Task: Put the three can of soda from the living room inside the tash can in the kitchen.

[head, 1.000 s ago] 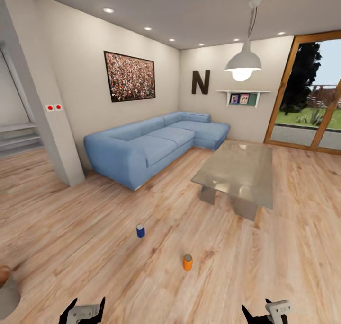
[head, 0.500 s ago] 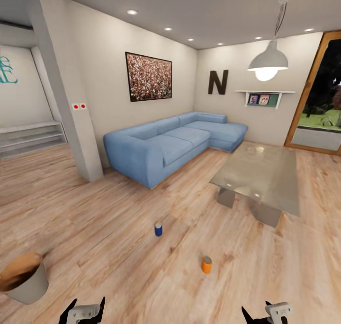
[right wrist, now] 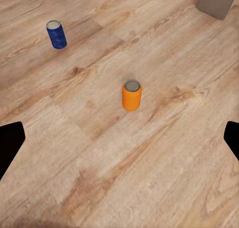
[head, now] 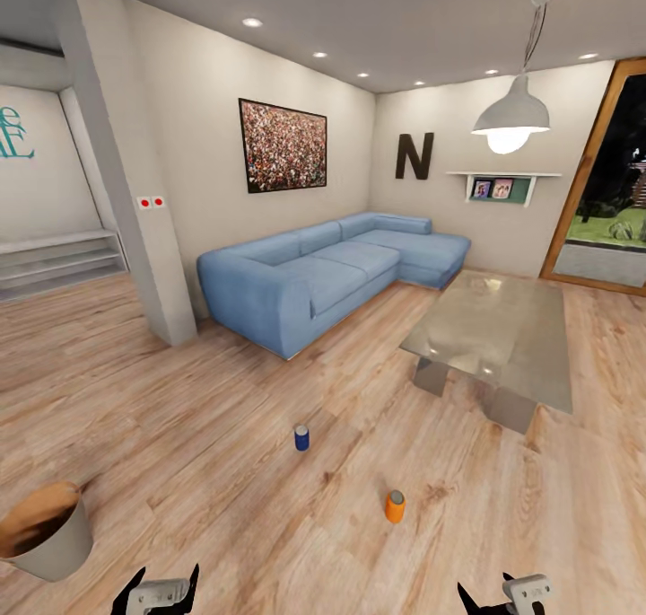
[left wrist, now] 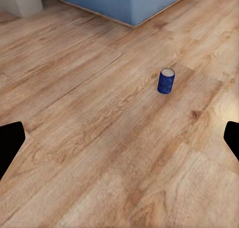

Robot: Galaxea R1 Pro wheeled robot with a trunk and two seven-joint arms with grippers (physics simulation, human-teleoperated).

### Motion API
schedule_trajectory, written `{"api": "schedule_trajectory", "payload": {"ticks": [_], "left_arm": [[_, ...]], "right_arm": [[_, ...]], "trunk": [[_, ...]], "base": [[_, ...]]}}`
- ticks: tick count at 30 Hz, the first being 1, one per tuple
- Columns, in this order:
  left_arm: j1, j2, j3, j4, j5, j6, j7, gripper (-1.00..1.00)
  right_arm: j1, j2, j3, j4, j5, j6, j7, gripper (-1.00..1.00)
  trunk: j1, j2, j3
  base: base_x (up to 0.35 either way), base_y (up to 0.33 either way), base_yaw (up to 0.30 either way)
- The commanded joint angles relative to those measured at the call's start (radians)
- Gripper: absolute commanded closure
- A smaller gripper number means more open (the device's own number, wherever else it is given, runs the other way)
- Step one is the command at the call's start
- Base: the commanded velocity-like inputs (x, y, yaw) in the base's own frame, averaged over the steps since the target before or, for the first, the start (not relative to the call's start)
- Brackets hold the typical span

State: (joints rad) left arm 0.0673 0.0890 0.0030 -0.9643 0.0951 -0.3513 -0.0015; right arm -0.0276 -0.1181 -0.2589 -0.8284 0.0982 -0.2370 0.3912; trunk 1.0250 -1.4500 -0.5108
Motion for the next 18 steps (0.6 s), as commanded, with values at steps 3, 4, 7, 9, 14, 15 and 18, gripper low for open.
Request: {"api": "schedule_trajectory", "payload": {"ticks": [3, 4, 7, 9, 14, 15, 18], "left_arm": [[0.000, 0.000, 0.000, 0.002, 0.000, 0.000, 0.000, -1.00], [0.000, 0.000, 0.000, 0.002, 0.000, 0.000, 0.000, -1.00], [0.000, 0.000, 0.000, 0.002, 0.000, 0.000, 0.000, -1.00], [0.000, 0.000, 0.000, 0.002, 0.000, 0.000, 0.000, -1.00], [0.000, 0.000, -0.001, 0.003, -0.001, 0.000, 0.000, -1.00], [0.000, 0.000, -0.001, 0.003, -0.001, 0.000, 0.000, -1.00], [0.000, 0.000, -0.001, 0.003, -0.002, -0.001, 0.000, -1.00]], "right_arm": [[0.000, 0.000, 0.001, 0.000, 0.000, -0.001, 0.000, -1.00], [0.000, 0.001, 0.001, 0.000, 0.000, -0.001, 0.000, -1.00], [0.000, 0.001, 0.001, 0.001, 0.000, -0.001, 0.000, -1.00], [0.000, 0.001, 0.001, 0.001, 0.000, -0.001, 0.000, -1.00], [0.000, 0.001, 0.001, 0.001, 0.000, -0.001, 0.000, -1.00], [0.000, 0.002, 0.001, 0.001, 0.000, -0.001, 0.000, -1.00], [0.000, 0.002, 0.001, 0.000, 0.000, -0.001, 0.000, -1.00]], "trunk": [[0.000, 0.000, -0.001], [0.000, 0.000, -0.002], [0.000, 0.000, -0.004], [0.000, 0.000, -0.006], [0.000, 0.000, -0.008], [0.000, 0.000, -0.008], [0.000, 0.000, -0.008]], "base": [[0.000, 0.000, 0.047], [0.000, 0.000, 0.111], [0.000, 0.000, 0.161], [0.000, 0.000, 0.189], [0.000, 0.000, 0.217], [0.000, 0.000, 0.229], [0.000, 0.000, 0.234]]}}
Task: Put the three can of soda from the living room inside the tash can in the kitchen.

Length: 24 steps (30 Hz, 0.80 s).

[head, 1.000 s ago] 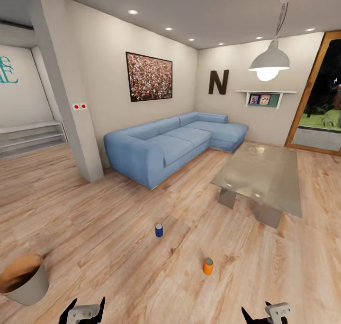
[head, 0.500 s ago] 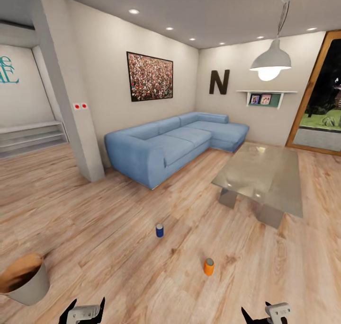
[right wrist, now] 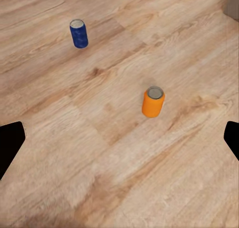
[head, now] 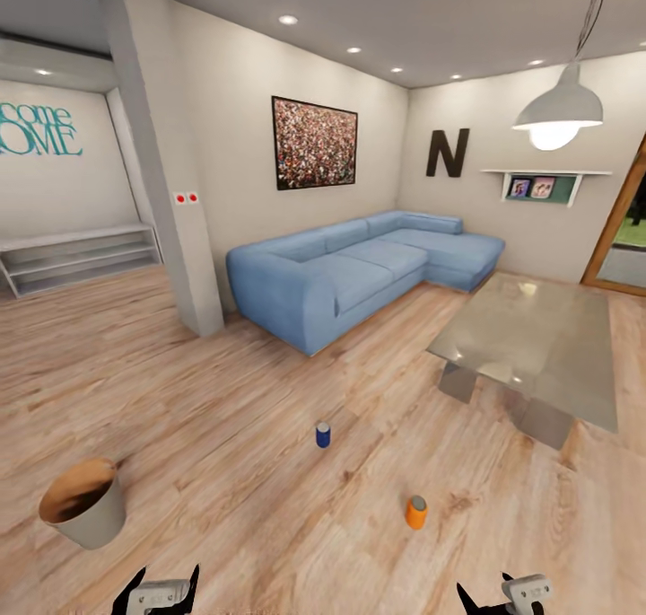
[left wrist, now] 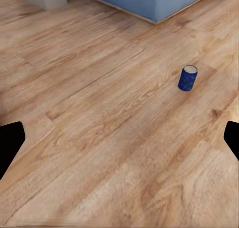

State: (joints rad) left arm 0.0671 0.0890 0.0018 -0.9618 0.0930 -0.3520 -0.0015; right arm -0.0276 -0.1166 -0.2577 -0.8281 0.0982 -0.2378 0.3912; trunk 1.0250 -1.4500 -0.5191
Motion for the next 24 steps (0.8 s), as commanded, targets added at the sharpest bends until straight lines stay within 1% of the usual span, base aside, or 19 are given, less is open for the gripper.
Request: {"api": "schedule_trajectory", "payload": {"ticks": [1, 6, 9, 24], "left_arm": [[0.000, 0.000, 0.000, 0.000, 0.000, 0.000, 0.000, -1.00], [0.000, 0.000, 0.000, 0.000, 0.000, 0.000, 0.000, -1.00], [0.000, 0.000, 0.001, 0.000, 0.002, 0.001, 0.000, -1.00], [-0.001, 0.000, 0.003, 0.000, 0.002, 0.001, 0.000, -1.00]], "right_arm": [[0.000, 0.000, 0.000, 0.000, 0.000, 0.000, 0.000, -1.00], [0.000, 0.000, 0.000, 0.000, 0.000, 0.000, 0.000, -1.00], [0.000, 0.000, 0.000, 0.000, 0.000, 0.000, 0.000, -1.00], [0.000, 0.000, 0.000, 0.001, 0.000, 0.000, 0.000, -1.00]], "trunk": [[0.000, 0.000, 0.000], [0.000, 0.000, 0.000], [0.000, 0.000, 0.000], [0.000, 0.000, 0.000]], "base": [[0.000, 0.000, 0.237], [0.000, 0.004, 0.240], [-0.045, 0.110, 0.242], [-0.021, 0.261, 0.242]]}}
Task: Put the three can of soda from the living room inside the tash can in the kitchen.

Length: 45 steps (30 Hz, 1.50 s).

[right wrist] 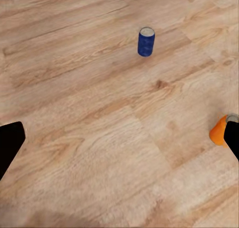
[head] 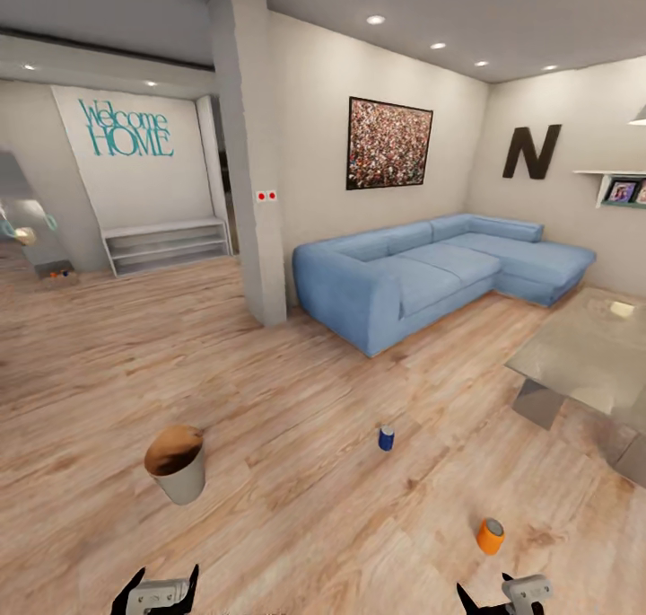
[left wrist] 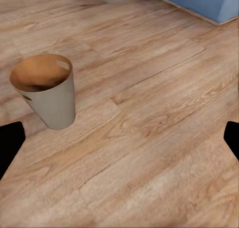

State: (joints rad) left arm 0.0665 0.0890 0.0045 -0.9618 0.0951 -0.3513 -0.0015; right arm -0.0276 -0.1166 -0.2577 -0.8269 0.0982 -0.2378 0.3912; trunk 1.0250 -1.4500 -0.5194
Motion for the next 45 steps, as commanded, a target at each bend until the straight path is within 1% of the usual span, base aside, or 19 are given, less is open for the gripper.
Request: {"api": "schedule_trajectory", "payload": {"ticks": [1, 7, 17, 31, 45], "left_arm": [[0.000, 0.000, 0.000, 0.000, 0.000, 0.000, 0.000, -1.00], [0.000, 0.001, 0.000, 0.000, 0.000, 0.001, 0.000, -1.00], [0.000, 0.001, 0.000, 0.000, 0.001, 0.001, 0.000, -1.00], [0.000, 0.002, 0.000, 0.000, 0.002, 0.002, 0.000, -1.00], [-0.001, 0.001, 0.001, 0.001, 0.000, 0.002, 0.000, -1.00]], "right_arm": [[0.000, 0.000, 0.000, 0.000, 0.000, 0.000, 0.000, -1.00], [0.000, 0.000, 0.000, 0.000, 0.000, 0.000, 0.000, -1.00], [0.000, 0.000, 0.000, 0.011, 0.000, 0.000, 0.000, -1.00], [0.000, 0.000, 0.000, 0.014, 0.002, 0.000, 0.000, -1.00], [0.000, 0.000, 0.001, 0.017, 0.002, 0.000, 0.000, -1.00]], "trunk": [[0.000, 0.000, 0.000], [0.000, 0.000, 0.000], [0.000, 0.000, 0.000], [0.000, 0.000, 0.000], [0.000, 0.000, 0.000]], "base": [[-0.001, 0.284, 0.242], [0.100, 0.264, 0.240], [0.248, 0.184, 0.224], [0.277, 0.171, 0.036], [0.261, 0.189, 0.210]]}}
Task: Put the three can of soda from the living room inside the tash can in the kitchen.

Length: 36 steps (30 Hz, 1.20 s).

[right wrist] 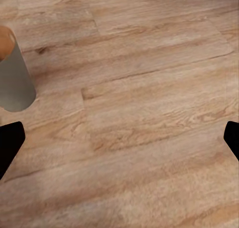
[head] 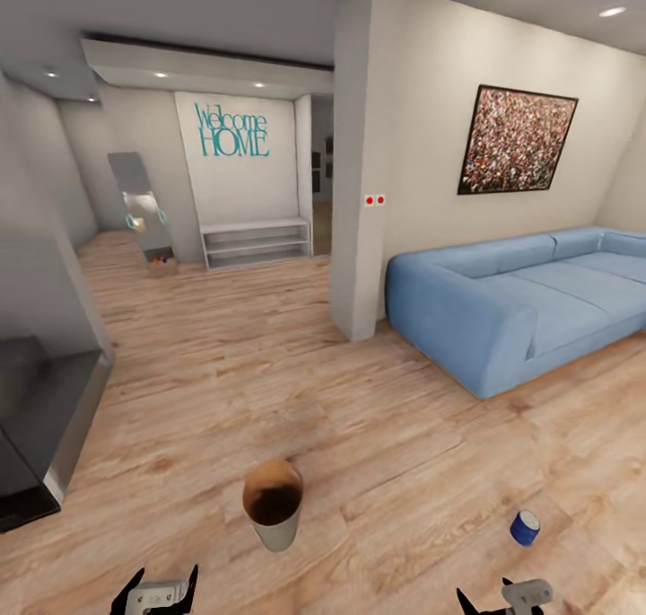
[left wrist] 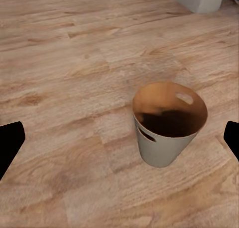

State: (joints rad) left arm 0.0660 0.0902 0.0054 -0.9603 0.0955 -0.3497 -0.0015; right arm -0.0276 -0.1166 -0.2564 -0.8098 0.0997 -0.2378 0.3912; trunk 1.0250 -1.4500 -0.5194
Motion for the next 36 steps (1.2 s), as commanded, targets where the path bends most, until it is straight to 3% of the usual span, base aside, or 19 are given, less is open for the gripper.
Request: {"api": "schedule_trajectory", "payload": {"ticks": [1, 29, 36], "left_arm": [[0.000, 0.000, 0.000, 0.000, 0.000, 0.000, 0.000, -1.00], [0.001, 0.000, -0.001, -0.004, 0.001, 0.000, 0.000, -1.00], [0.000, 0.000, -0.001, -0.005, 0.001, 0.000, 0.000, -1.00]], "right_arm": [[0.000, 0.000, 0.000, 0.000, 0.000, 0.000, 0.000, -1.00], [0.000, 0.000, 0.000, 0.001, 0.000, 0.000, 0.000, -1.00], [0.000, 0.000, 0.020, 0.001, 0.000, 0.000, 0.000, -1.00]], "trunk": [[0.000, 0.000, 0.000], [0.000, 0.000, 0.000], [0.000, 0.000, 0.001]], "base": [[0.257, 0.186, 0.249], [0.230, 0.152, 0.254], [0.221, 0.138, 0.256]]}}
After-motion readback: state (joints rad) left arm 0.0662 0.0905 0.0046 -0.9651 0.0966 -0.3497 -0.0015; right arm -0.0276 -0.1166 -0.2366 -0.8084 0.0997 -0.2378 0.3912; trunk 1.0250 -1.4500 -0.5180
